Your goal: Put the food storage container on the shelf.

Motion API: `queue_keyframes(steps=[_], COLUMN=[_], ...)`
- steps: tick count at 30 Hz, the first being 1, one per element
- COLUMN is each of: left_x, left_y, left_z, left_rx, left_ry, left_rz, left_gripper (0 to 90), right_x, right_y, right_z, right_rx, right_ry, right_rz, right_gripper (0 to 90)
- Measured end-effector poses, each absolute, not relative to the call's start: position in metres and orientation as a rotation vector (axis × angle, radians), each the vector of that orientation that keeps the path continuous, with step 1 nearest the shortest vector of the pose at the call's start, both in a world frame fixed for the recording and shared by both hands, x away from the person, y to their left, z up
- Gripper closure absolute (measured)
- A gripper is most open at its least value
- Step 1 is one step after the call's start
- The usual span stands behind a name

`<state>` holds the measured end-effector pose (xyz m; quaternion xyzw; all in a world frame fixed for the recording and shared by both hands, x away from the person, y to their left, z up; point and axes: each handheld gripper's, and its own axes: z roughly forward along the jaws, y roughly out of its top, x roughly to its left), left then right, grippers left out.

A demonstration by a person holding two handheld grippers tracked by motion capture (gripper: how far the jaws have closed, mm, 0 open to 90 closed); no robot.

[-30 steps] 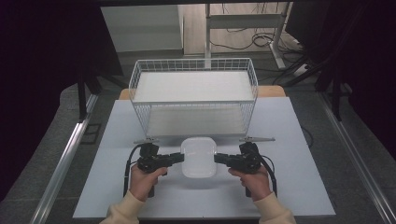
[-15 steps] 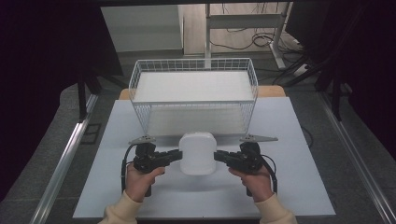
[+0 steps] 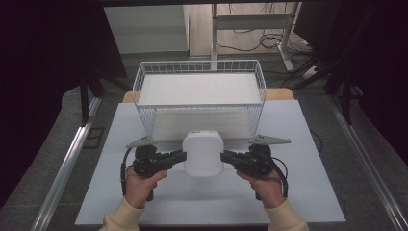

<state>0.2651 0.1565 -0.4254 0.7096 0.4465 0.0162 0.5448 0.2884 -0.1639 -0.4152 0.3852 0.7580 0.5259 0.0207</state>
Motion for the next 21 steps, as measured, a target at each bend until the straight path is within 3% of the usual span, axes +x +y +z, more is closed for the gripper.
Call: queue_keyframes(steps=[10,21], left_x=[0.274,0.288], left_y=[0.16,0.168], left_z=[-0.413,-0.375], left_rx=[1.674,1.675], left_ry=[1.041,1.013], left_rz=[0.037,0.082], left_gripper=[79.0,79.1], right_x=[0.297,0.313], right_y=[-0.163,-0.155], right_z=[-0.399,-0.364], right_rx=[1.153,1.104], right_ry=[2.352,2.323], right_rz=[1.64,1.673], right_gripper=[79.2,79.3])
